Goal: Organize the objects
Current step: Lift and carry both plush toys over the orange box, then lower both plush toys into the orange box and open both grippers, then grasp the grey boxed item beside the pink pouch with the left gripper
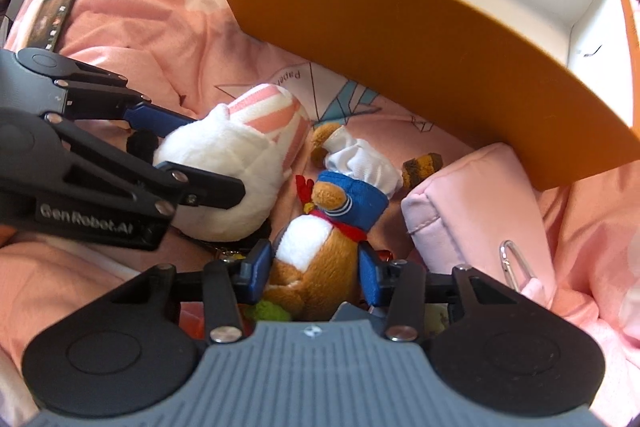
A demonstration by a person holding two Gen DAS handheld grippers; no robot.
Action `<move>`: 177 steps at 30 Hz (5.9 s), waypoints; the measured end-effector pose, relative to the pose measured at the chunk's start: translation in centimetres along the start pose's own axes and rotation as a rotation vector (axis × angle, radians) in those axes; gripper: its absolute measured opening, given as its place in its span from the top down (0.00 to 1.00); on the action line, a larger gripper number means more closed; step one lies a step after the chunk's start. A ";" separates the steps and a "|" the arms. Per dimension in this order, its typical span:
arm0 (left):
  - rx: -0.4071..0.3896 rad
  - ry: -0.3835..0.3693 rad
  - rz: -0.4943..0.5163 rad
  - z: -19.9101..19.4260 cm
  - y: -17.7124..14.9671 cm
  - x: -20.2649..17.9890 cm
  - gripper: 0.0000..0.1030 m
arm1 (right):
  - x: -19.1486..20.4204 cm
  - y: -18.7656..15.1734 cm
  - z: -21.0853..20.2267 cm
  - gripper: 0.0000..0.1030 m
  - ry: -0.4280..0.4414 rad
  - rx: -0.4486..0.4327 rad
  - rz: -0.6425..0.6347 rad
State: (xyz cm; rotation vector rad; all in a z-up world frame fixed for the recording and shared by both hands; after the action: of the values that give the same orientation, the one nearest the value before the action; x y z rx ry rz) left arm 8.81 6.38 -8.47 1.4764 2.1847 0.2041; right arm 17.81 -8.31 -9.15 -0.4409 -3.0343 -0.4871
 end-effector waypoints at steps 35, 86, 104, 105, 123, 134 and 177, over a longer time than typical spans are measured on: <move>-0.477 -0.009 0.146 -14.0 12.8 -4.0 0.38 | -5.1 7.0 -18.6 0.55 0.013 -0.553 0.040; -0.029 0.050 0.036 4.2 15.6 1.1 0.28 | -13.8 13.7 2.7 0.49 0.280 -0.081 0.125; 0.045 0.067 0.166 1.5 15.6 0.5 0.78 | -12.8 13.1 0.7 0.60 0.222 -0.152 0.005; 0.053 0.059 0.174 1.4 15.7 0.4 0.86 | -12.6 13.2 0.6 0.61 0.227 -0.158 -0.009; -0.055 0.040 0.124 1.5 15.2 0.5 0.68 | -12.2 13.1 1.2 0.56 0.211 -0.179 0.043; -0.259 0.068 0.155 -2.4 13.7 -1.4 0.55 | -12.1 11.5 -2.3 0.46 0.130 -0.283 0.134; 0.044 -0.323 0.157 4.8 -1.8 -10.1 0.14 | -4.7 -13.3 -8.1 0.72 -0.201 -0.352 0.531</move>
State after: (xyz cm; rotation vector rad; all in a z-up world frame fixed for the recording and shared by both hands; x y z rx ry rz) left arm 12.52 -4.19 -10.13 1.5837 1.8302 -0.0307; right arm 18.48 -24.27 -5.81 -1.3343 -2.8182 -0.9754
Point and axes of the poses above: each gripper's, at about its wrist camera, not at the fingertips, and z roughly the way its jaws point, x to its left, y to its top, the point moved 2 cm from there along z, roughly the way its jaws point, and after that the axes turned 2 degrees about -x, right-handed, at the moved point
